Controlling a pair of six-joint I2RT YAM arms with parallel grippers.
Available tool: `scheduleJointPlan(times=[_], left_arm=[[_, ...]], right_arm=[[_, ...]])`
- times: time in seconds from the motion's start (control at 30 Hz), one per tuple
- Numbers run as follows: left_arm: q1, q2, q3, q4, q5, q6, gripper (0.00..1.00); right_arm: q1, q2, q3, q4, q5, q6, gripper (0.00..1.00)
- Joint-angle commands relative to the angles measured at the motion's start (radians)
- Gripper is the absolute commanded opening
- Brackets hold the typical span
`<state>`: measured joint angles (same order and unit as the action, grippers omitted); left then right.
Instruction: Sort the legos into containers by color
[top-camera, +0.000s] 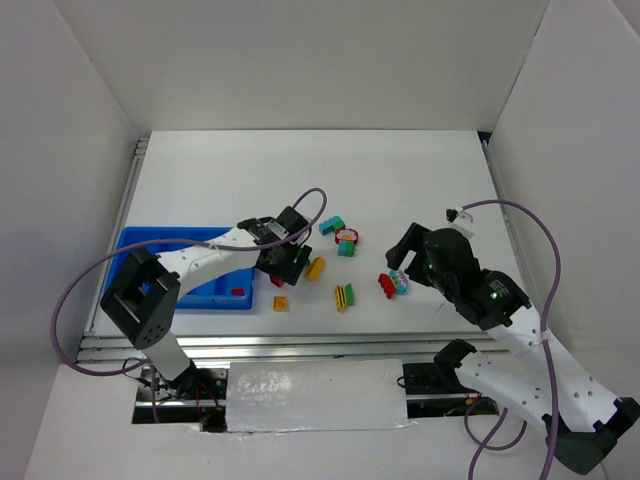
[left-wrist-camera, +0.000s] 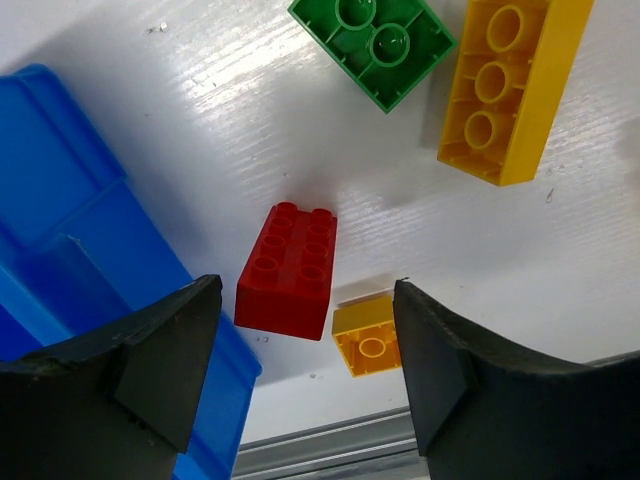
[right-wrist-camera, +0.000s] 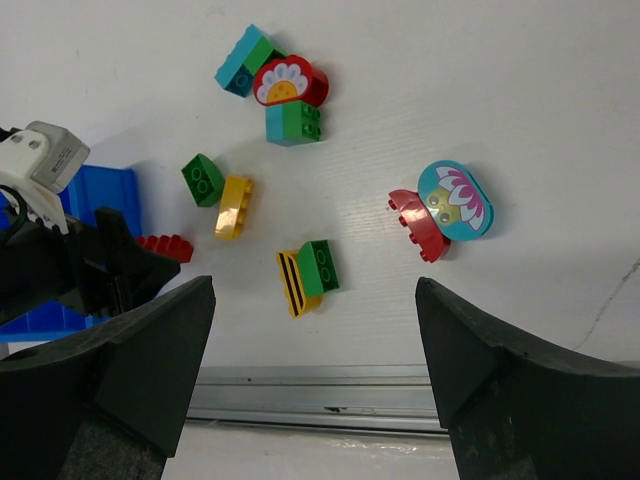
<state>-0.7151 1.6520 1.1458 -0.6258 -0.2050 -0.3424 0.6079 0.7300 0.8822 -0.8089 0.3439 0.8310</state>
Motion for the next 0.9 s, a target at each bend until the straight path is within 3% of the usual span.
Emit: scheduleJointPlan(times=[0.0,0.23,0.33,0.4,0.53,0.67,0.73,0.87], left_arm=[[-0.003,0.011,-0.018,0.04,-0.007,-0.001,0.82],[-0.003,0.023,-0.034,0.055,-0.007,-0.003,0.46],[-0.003,0.025,-0.012,0.045,-0.022,-0.006,0.12],[-0.003,0.019,0.012,0.016,-0.036,-0.004,0.02],[-0.003,-0.069,0.153,-0.069,-0.1,-0.056,0.0],[0.025,-0.198,0.287,-0.193,-0.308,-0.173,0.0],[0.077,-0.207,0.366,-0.303,-0.38,-0.237,0.0],[0.202,-0.205,0.384,-0.399,-0.409,-0.276,0.0]], right_arm=[[-0.005,0.003,-0.006,0.027,-0.008,-0.012,0.89],[-0.005,0.006,-0.008,0.036,-0.011,-0.015,0.89],[-0.005,0.006,-0.005,0.034,-0.008,-0.017,0.89],[-0.007,0.006,-0.003,0.033,-0.006,-0.017,0.89],[-0.004,0.012,0.009,0.03,0.0,-0.023,0.89],[-0.005,0.028,0.014,0.03,-0.002,-0.029,0.89],[-0.005,0.034,0.015,0.034,-0.006,-0.03,0.89],[-0.007,0.043,0.014,0.056,-0.02,-0.038,0.89]])
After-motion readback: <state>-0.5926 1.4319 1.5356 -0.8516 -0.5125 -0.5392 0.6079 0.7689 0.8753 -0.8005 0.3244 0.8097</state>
